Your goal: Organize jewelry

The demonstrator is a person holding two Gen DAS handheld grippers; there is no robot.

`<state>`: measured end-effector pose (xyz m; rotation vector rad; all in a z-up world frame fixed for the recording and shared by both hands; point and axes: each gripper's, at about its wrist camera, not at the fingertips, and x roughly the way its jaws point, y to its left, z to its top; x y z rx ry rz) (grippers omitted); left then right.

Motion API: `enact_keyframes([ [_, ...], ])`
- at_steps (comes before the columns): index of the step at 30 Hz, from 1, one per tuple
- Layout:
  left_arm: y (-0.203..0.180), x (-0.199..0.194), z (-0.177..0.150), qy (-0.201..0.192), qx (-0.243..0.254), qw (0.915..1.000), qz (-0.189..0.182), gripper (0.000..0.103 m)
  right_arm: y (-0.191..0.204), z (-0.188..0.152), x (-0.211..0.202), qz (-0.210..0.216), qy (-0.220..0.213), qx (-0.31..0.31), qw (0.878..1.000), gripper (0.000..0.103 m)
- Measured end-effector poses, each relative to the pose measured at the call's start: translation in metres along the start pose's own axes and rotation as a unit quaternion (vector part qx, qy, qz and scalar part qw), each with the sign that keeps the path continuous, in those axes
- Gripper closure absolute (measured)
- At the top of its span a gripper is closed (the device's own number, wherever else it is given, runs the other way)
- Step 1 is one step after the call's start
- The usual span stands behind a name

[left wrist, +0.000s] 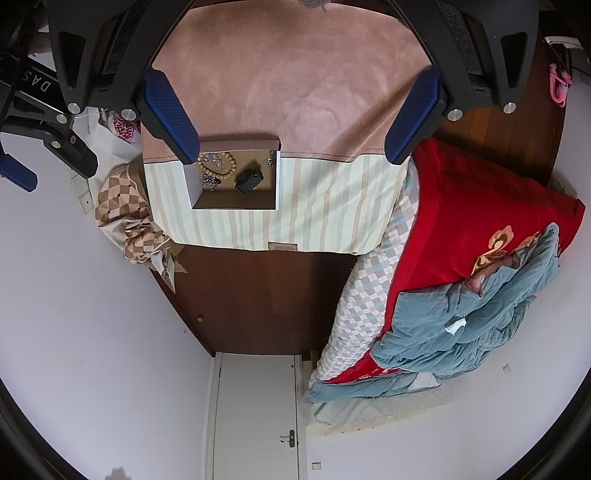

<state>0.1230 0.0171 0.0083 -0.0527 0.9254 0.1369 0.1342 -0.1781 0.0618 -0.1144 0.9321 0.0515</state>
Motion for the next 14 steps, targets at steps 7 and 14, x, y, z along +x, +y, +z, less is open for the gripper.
enact_keyframes([
  [7, 0.0001, -0.0002, 0.0001, 0.001, 0.000, 1.0000, 0.002, 0.000, 0.0003, 0.0001, -0.0009, 0.000, 0.000, 0.000, 1.000, 0.000],
  [14, 0.0013, -0.0010, -0.0016, -0.003, -0.001, 1.0000, 0.002, 0.000, 0.0006, 0.0003, -0.0007, 0.000, 0.000, 0.000, 1.000, 0.000],
])
